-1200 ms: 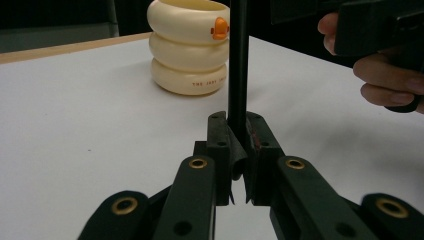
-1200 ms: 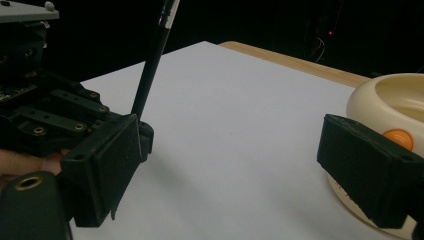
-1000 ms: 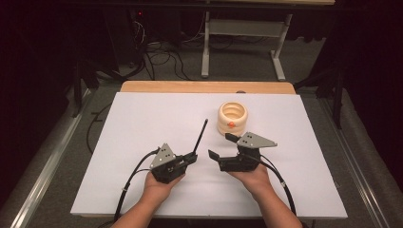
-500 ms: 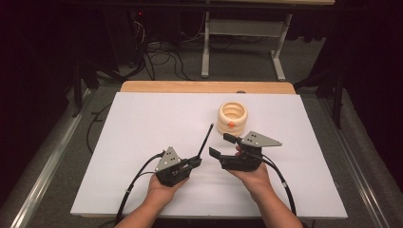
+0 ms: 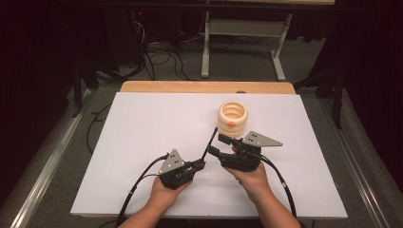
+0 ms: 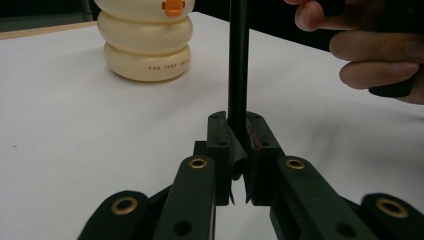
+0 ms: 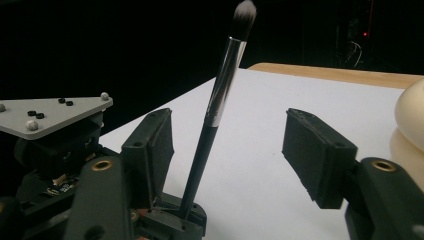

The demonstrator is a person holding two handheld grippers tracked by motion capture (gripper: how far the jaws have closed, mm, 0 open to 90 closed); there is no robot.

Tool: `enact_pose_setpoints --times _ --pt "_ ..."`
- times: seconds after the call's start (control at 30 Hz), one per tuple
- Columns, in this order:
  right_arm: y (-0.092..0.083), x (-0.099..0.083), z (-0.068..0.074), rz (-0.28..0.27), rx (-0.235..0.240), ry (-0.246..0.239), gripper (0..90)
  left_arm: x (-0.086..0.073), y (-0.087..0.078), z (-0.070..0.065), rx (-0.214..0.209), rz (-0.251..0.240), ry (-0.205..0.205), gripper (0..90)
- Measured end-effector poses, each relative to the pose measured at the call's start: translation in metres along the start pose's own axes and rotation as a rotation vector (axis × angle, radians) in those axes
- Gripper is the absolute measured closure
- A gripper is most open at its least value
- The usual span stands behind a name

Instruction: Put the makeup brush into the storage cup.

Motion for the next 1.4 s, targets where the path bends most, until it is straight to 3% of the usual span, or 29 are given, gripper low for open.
enact_pose_setpoints --times 0.73,1.4 --pt "0.0033 -0.002 0.0064 -0.043 0.002 0.015 69.1 -0.0016 0.0022 -0.0016 -0.008 0.006 0.004 83.8" --pt "0.0057 -0.0045 0.0055 -0.045 0.022 0.068 79.5 -0.0017 0.0023 -0.0021 -0.006 0.004 0.011 83.7"
Point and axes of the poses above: each handheld gripper's, and its own axes: y roughly forward along the jaws, x roughly out of its top, z roughly to its left, the point moved 5 cm from there along y, roughly forward along the jaws, and after that the axes turned 6 degrees about -y, right-handed, at the moved point
